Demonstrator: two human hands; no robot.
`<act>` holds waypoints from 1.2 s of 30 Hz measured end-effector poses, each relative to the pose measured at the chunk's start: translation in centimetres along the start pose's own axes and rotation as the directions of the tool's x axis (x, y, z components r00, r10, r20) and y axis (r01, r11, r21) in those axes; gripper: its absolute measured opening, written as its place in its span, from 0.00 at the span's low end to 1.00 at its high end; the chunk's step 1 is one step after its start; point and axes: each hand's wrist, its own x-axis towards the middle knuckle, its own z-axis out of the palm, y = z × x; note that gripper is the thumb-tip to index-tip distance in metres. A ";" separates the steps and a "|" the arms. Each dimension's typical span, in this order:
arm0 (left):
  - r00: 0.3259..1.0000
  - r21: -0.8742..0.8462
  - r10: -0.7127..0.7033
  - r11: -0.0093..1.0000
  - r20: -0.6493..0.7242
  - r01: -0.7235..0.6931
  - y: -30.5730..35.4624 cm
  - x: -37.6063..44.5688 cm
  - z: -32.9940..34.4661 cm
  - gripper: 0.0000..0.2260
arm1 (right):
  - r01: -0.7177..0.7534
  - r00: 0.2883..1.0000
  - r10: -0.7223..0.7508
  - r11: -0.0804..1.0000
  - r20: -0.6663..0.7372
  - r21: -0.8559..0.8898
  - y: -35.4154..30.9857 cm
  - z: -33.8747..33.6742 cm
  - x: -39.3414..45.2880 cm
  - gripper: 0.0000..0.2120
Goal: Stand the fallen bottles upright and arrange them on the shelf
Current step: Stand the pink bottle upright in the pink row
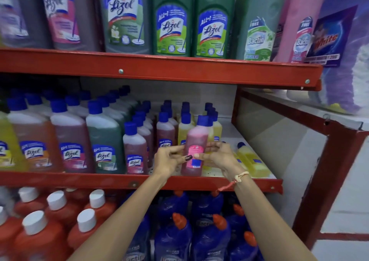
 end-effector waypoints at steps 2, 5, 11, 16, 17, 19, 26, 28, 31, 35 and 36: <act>0.999 0.017 0.024 1.000 -0.028 -0.023 -0.3 -0.2 -0.7 0.21 | 0.030 1.000 -0.030 0.999 -0.006 -0.013 0.0 1.0 0.0 0.27; 0.996 0.025 0.042 0.999 -0.078 -0.040 -0.7 -0.5 -1.7 0.21 | 0.073 0.997 -0.073 0.996 -0.001 -0.047 -0.1 2.4 -0.1 0.26; 0.988 0.061 0.081 0.995 -0.131 -0.074 -1.8 -1.0 -2.3 0.20 | 0.113 0.993 -0.116 0.985 -0.022 -0.127 1.1 4.2 0.4 0.24; 0.968 0.029 0.076 0.997 -0.239 -0.071 -2.0 -1.4 -2.3 0.20 | 0.221 0.972 -0.233 0.952 -0.031 -0.212 1.5 6.1 0.4 0.26; 0.963 0.041 0.077 0.997 -0.257 -0.069 -2.1 -1.5 -2.2 0.21 | 0.235 0.969 -0.245 0.951 -0.028 -0.203 1.7 6.2 0.4 0.25; 0.956 0.086 0.087 0.994 -0.282 -0.065 -2.1 -1.8 -1.8 0.21 | 0.258 0.964 -0.266 0.948 -0.019 -0.185 2.2 6.4 0.3 0.26; 0.938 0.067 0.073 0.996 -0.340 -0.054 -2.9 -3.5 -1.8 0.16 | 0.274 0.961 -0.276 0.958 -0.015 -0.081 3.5 7.7 -0.8 0.30; 0.934 0.090 0.079 0.995 -0.349 -0.051 -3.1 -3.7 -2.4 0.15 | 0.288 0.956 -0.292 0.949 -0.013 -0.125 3.0 8.0 -0.8 0.26; 0.943 0.127 0.072 0.991 -0.325 -0.032 -3.0 -3.7 -2.7 0.14 | 0.303 0.951 -0.309 0.940 -0.014 -0.157 2.6 7.9 -0.3 0.22; 0.953 0.123 0.035 0.992 -0.301 0.003 -2.7 -3.7 -2.1 0.16 | 0.305 0.952 -0.306 0.941 0.021 -0.144 2.8 7.1 0.9 0.21; 0.956 0.117 0.018 0.993 -0.294 0.017 -2.6 -3.7 -2.0 0.17 | 0.296 0.955 -0.293 0.944 0.042 -0.147 3.0 6.9 1.1 0.22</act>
